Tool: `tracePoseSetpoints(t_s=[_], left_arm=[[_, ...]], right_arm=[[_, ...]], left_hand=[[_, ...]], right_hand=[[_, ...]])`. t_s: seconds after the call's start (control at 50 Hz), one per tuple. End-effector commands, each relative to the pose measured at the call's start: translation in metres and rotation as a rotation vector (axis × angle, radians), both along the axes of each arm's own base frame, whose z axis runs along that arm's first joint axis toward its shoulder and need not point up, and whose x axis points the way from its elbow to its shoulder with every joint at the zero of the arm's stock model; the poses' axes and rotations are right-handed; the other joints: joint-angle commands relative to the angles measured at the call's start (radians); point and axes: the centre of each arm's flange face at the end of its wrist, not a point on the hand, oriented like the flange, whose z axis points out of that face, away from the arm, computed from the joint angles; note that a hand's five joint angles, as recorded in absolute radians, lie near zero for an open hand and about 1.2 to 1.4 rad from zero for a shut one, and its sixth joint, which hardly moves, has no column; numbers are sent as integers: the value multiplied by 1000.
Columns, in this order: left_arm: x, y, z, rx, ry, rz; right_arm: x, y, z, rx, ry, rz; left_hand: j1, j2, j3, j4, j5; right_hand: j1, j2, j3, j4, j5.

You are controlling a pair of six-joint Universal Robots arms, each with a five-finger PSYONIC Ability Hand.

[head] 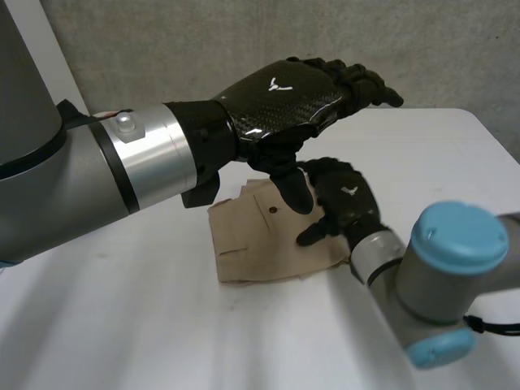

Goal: Fold the laundry.

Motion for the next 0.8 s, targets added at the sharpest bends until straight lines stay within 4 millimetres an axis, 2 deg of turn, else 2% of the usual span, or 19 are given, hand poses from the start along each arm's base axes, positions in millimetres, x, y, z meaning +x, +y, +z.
tracePoseSetpoints(t_s=[0.02,0.14,0.34,0.44,0.56,0.6,0.66,0.72,0.8], left_arm=[[0,3,6,-24,15,27],[-1,4,5,-21,13,28],[-1,3,4,-19,11,28],[-1,3,3,-18,10,28],[-1,3,3,-17,9,28],[-1,3,3,-18,10,28],[-1,3,3,-18,10,30],[-1,2,3,-18,10,31],[0,1,5,-25,16,36]], right_arm=[[-12,-23,-15,220,-86,-18],[-11,-24,-29,279,-40,25],[-7,-16,-34,289,-13,43],[-6,-12,-43,300,32,42],[-5,-17,-52,282,88,31],[-8,-20,-55,282,114,12],[-12,-26,-53,265,127,-24],[-15,-34,-50,241,129,-57],[-18,-57,-41,154,98,-115]], left_hand=[[9,1,-34,-28,-49],[9,1,-34,-28,-49],[9,1,-34,-28,-49],[9,1,-34,-28,-49],[9,1,-34,-28,-49],[9,1,-34,-28,-49],[9,1,-34,-28,-49],[9,1,-34,-28,-49],[9,1,-34,-28,-49]], right_hand=[[-42,-31,-26,-27,-47],[-42,-31,-26,-27,-47],[-42,-31,-26,-27,-47],[-42,-31,-26,-27,-47],[43,54,59,58,39],[344,354,359,359,339],[1177,1188,1193,1193,1173],[1180,1190,1195,1195,1175],[1180,1190,1195,1195,1175]])
